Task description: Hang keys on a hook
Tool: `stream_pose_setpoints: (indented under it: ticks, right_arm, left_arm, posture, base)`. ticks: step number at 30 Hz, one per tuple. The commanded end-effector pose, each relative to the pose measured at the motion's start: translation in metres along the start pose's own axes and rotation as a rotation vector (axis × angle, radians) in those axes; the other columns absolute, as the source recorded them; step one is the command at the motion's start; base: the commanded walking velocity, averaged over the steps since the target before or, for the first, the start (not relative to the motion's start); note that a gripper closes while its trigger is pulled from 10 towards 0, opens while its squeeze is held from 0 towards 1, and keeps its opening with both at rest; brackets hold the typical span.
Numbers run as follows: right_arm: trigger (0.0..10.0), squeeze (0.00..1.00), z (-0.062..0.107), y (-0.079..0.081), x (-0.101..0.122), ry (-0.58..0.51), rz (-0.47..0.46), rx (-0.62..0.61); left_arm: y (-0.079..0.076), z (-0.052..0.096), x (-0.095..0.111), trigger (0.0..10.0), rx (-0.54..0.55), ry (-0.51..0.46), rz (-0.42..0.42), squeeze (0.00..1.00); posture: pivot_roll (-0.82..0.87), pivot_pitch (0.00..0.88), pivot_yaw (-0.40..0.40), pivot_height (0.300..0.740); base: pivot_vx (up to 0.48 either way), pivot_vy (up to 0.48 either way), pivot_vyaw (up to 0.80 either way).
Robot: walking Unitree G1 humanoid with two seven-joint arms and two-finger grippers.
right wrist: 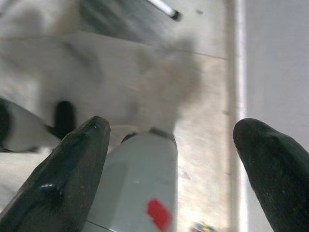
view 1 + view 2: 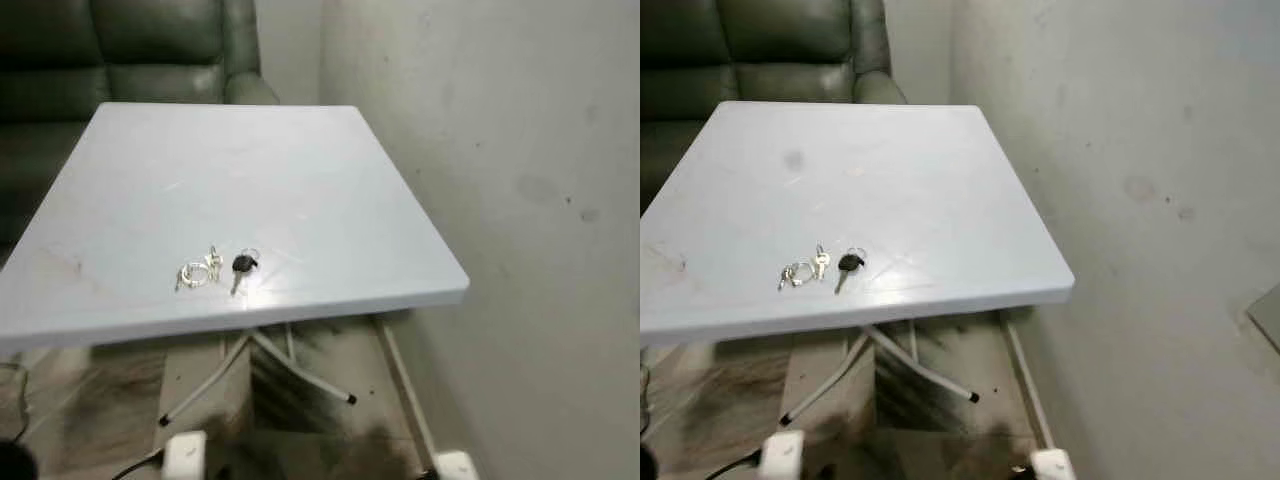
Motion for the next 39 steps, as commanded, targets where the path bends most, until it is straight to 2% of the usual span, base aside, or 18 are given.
stream_pose_setpoints:
  ticks: [1,18,20,26,31,39]
  right_arm:
    - [10.0,0.00,0.0033,-0.0156,-0.0020,0.007,-0.008,-0.043]
    - [10.0,0.00,0.0036,-0.0171,-0.0017,0.006,-0.024,-0.044]
    - [10.0,0.00,0.0030,-0.0153,-0.0018,0.016,0.021,-0.042]
    - [10.0,0.00,0.0029,-0.0145,-0.0026,0.021,0.034,-0.040]
    - [10.0,0.00,0.0032,-0.0152,-0.0041,0.028,0.045,-0.040]
    - [10.0,0.00,0.0036,-0.0164,-0.0045,0.026,0.024,-0.045]
  left_arm:
    - [-0.0110,-0.0006,0.0018,10.0,-0.024,-0.005,0.007,0.00]
    - [-0.0090,-0.0012,0.0033,10.0,-0.018,-0.005,0.004,0.00]
    - [-0.0088,-0.0012,0.0032,10.0,-0.019,-0.004,0.002,0.00]
    - [-0.0086,-0.0011,0.0027,10.0,-0.018,-0.003,0.001,0.00]
    - [-0.0083,-0.0010,0.0026,10.0,-0.011,-0.003,-0.011,0.00]
    - [-0.0072,-0.0010,-0.0003,10.0,-0.001,0.020,-0.019,0.00]
  posture:
    - [-0.07,0.000,-0.033,0.728]
    - [-0.07,0.000,-0.031,0.728]
    - [-0.07,0.000,-0.034,0.728]
    - [-0.07,0.000,-0.034,0.728]
    - [-0.06,0.000,-0.036,0.728]
    - [-0.06,0.000,-0.036,0.728]
  base:
    - [0.000,0.480,0.00]
    - [0.000,0.480,0.00]
    - [0.000,0.480,0.00]
    - [0.000,0.480,0.40]
    - [0.000,0.051,0.80]
    - [0.000,0.000,0.00]
Point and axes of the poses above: a point about 5 cm out from each wrist's last joint towards the gripper, its own z axis pointing back from the gripper into the wrist, its own x axis along the axis of the wrist's last joint, y = z × x, the point moved 4 cm from there along -z, pointing out of the wrist towards the gripper, and after that the axes turned 13 degrees about -z, right-handed, at the moved point
